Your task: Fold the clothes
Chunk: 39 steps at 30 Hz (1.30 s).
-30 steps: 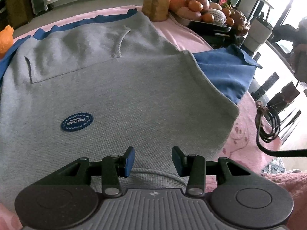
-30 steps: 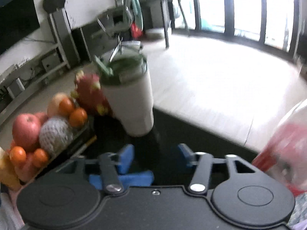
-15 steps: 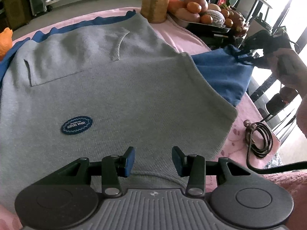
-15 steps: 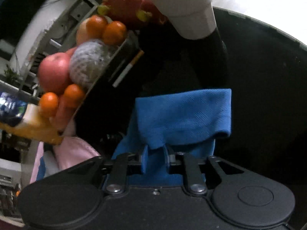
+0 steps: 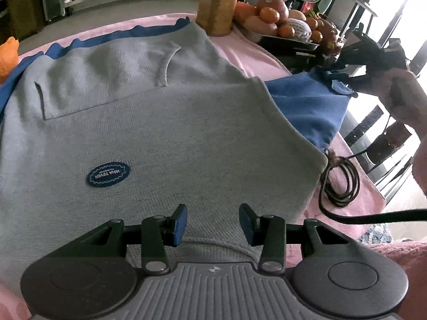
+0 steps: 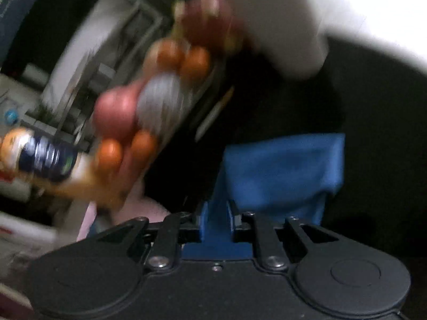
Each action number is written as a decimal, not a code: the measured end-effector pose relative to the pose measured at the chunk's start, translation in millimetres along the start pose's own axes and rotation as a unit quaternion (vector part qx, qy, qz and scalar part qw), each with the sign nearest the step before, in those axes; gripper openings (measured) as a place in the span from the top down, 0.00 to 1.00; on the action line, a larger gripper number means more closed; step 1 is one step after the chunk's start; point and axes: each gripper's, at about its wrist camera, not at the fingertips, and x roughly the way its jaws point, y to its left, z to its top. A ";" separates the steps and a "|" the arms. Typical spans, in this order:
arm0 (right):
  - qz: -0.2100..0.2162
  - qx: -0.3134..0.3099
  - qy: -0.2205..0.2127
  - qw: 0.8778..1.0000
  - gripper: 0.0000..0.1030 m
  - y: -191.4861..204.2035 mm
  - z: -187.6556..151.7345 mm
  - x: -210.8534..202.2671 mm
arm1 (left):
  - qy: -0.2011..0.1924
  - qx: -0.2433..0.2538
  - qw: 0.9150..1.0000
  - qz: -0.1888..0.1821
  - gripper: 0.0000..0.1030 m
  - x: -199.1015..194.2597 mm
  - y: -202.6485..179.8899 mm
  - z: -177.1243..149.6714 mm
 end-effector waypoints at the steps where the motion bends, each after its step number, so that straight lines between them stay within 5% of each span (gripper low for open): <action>1: 0.006 0.004 0.010 1.000 0.84 -1.4 -0.8 6.3 | 0.001 0.000 1.000 0.001 0.59 0.5 -0.2 0.2; 6: 0.022 0.043 0.027 0.998 0.84 -12.1 3.6 31.9 | 0.006 -0.006 1.000 0.008 0.59 5.0 3.1 3.1; 8: -0.027 0.032 -0.078 0.996 0.88 -11.1 6.2 17.3 | 0.006 -0.008 1.000 0.011 0.59 5.8 5.5 3.5; 10: -0.095 0.006 -0.284 0.954 0.88 -5.7 -3.3 -27.9 | 0.007 -0.008 1.000 0.013 0.59 6.2 6.6 3.0; 12: -0.108 -0.013 -0.367 0.924 0.88 2.7 -4.1 -59.8 | 0.007 -0.007 1.000 0.013 0.59 6.4 7.5 2.5; 14: -0.092 0.003 -0.399 0.912 0.87 3.4 -5.1 -82.4 | 0.006 -0.011 1.000 0.006 0.59 4.9 7.0 2.3; 17: -0.093 -0.016 -0.371 0.924 0.82 10.9 -3.2 -88.6 | 0.001 -0.004 1.000 0.001 0.59 -0.9 3.3 0.1; 25: -0.068 0.007 -0.167 0.984 0.81 -17.6 9.4 -36.0 | -0.001 -0.005 1.000 0.002 0.59 -3.2 3.7 -3.0; 29: -0.102 0.006 -0.079 0.992 0.86 -26.2 3.9 -5.5 | 0.003 -0.007 1.000 0.001 0.59 -1.0 4.8 -3.3; 32: -0.134 -0.017 -0.098 0.986 0.93 -22.5 -3.4 -6.6 | 0.001 -0.007 1.000 0.006 0.59 -4.5 7.0 -5.0; 36: -0.194 -0.027 -0.166 0.967 0.89 -3.1 -5.5 -29.1 | -0.011 -0.020 1.000 0.010 0.59 -21.8 17.4 -8.9; 39: -0.121 -0.032 -0.201 0.971 0.89 35.6 -21.9 -75.8 | -0.024 -0.041 0.999 0.019 0.59 -41.2 34.1 -13.2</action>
